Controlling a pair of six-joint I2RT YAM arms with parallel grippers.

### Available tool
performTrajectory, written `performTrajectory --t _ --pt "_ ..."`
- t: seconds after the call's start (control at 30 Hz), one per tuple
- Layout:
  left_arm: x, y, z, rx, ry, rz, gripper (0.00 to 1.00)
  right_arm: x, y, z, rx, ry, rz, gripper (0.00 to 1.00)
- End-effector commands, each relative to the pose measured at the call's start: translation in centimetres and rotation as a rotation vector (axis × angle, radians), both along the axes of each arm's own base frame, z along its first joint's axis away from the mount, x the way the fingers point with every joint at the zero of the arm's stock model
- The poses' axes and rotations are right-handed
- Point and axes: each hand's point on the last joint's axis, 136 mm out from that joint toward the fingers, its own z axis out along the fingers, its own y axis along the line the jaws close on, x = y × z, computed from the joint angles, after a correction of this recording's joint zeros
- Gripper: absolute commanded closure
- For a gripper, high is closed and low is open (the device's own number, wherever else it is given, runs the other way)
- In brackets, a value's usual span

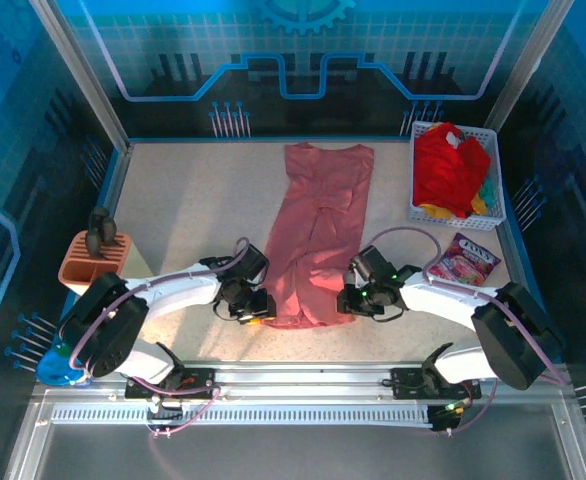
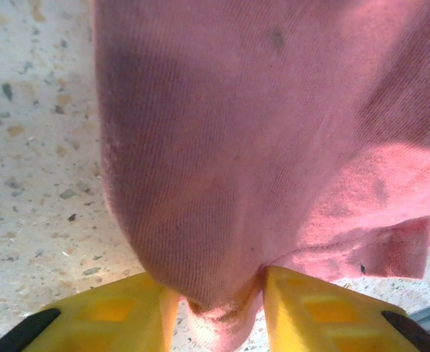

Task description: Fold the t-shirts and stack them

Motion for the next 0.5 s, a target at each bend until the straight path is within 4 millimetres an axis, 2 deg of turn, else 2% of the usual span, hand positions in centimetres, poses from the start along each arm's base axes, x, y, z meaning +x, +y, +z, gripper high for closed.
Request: performTrajectory --t 0.0,0.13,0.33,0.47 --pt "-0.2 0.0 -0.8 0.013 0.017 0.005 0.66 -1.1 -0.4 -0.6 -0.011 0.039 -0.005 0.72" --pt "-0.7 -0.3 -0.5 0.004 0.025 -0.006 0.79 -1.8 -1.2 -0.6 -0.043 0.071 -0.038 0.94" --pt "-2.4 -1.1 0.0 -0.006 0.044 -0.015 0.88 -5.1 -4.4 -1.7 -0.106 0.163 -0.182 1.0" --pt "-3.7 -1.5 -0.1 -0.008 0.057 -0.008 0.9 -6.6 -6.2 -1.5 -0.127 0.171 -0.262 1.0"
